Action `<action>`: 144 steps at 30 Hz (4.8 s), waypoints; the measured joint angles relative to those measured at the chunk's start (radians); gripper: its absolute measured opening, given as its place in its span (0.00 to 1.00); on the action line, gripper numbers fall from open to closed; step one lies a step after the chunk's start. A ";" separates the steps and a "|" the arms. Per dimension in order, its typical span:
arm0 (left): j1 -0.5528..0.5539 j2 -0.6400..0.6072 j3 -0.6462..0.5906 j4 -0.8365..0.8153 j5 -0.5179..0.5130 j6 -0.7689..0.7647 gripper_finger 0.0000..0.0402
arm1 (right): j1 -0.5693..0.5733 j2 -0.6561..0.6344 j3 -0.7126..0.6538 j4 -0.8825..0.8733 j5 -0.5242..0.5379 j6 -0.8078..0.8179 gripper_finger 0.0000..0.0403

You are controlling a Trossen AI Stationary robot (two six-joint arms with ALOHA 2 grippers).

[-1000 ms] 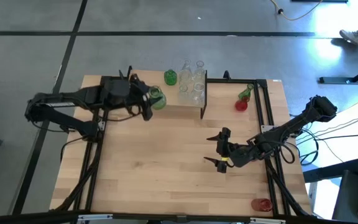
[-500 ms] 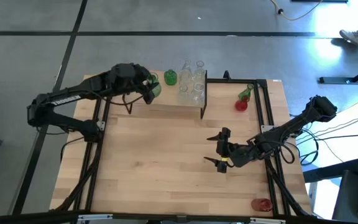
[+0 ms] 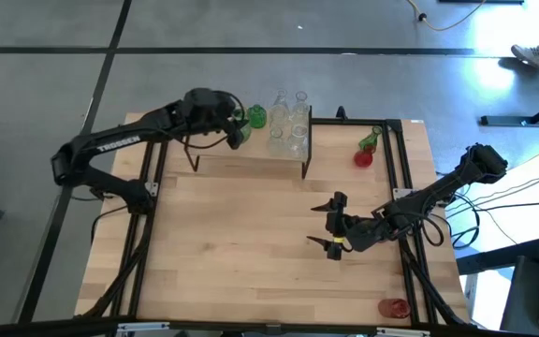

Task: Sort vases onto shelf
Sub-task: Put the bottom green vase aligned with the other green vase on the shelf, then put the green vase aligned with the other green vases on the shelf

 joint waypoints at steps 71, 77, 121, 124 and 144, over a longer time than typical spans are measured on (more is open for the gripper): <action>-0.017 0.181 -0.001 0.225 0.052 0.013 0.84 | 0.000 0.000 0.000 0.000 0.022 -0.001 0.92; -0.017 0.138 -0.001 0.230 0.052 0.019 0.84 | 0.000 0.000 0.000 0.001 0.022 -0.001 0.92; -0.847 -0.148 -0.687 0.748 -0.009 -0.056 0.84 | -0.126 -0.016 0.003 -0.113 0.054 0.211 0.92; -0.868 -0.148 -0.752 0.811 -0.009 -0.083 0.84 | -0.194 -0.046 0.036 -0.256 0.056 0.277 0.92; -0.928 -0.145 -0.862 0.905 -0.200 -0.110 0.84 | -0.770 -0.109 0.325 -0.952 0.062 0.312 0.92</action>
